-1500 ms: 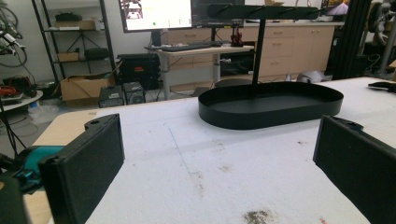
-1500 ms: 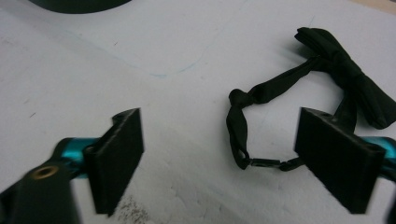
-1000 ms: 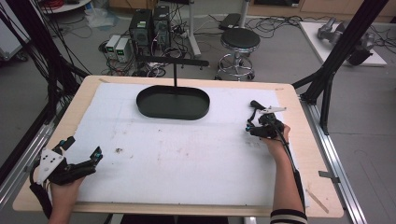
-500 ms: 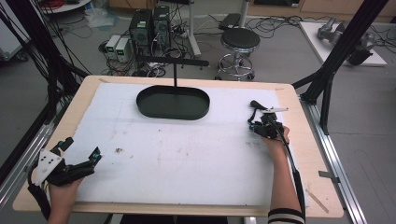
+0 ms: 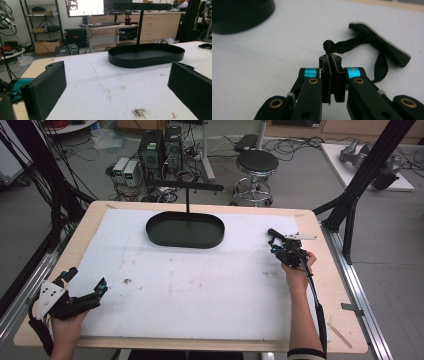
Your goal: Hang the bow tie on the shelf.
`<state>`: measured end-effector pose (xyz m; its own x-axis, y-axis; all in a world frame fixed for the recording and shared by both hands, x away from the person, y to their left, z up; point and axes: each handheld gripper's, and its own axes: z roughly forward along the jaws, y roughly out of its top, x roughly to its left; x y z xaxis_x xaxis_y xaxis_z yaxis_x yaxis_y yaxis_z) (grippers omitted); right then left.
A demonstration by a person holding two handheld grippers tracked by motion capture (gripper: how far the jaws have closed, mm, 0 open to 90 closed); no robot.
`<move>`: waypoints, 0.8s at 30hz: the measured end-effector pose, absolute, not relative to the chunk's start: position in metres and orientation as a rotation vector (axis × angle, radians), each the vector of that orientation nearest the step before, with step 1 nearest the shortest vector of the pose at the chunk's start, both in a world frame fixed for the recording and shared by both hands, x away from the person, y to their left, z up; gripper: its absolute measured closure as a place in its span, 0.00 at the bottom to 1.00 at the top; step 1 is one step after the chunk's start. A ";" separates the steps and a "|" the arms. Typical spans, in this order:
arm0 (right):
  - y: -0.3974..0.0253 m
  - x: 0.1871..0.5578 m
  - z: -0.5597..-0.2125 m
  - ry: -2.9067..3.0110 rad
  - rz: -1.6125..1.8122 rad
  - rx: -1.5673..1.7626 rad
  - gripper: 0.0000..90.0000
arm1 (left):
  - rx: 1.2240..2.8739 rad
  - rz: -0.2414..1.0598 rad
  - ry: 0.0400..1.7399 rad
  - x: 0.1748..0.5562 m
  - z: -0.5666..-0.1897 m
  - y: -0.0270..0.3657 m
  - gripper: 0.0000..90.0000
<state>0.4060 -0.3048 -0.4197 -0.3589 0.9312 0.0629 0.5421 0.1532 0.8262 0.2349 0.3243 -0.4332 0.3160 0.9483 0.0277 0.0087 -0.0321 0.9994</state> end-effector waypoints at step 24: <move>-0.264 0.357 -0.324 1.737 1.363 0.974 0.97 | 1.357 1.004 0.952 0.231 -0.430 0.323 0.03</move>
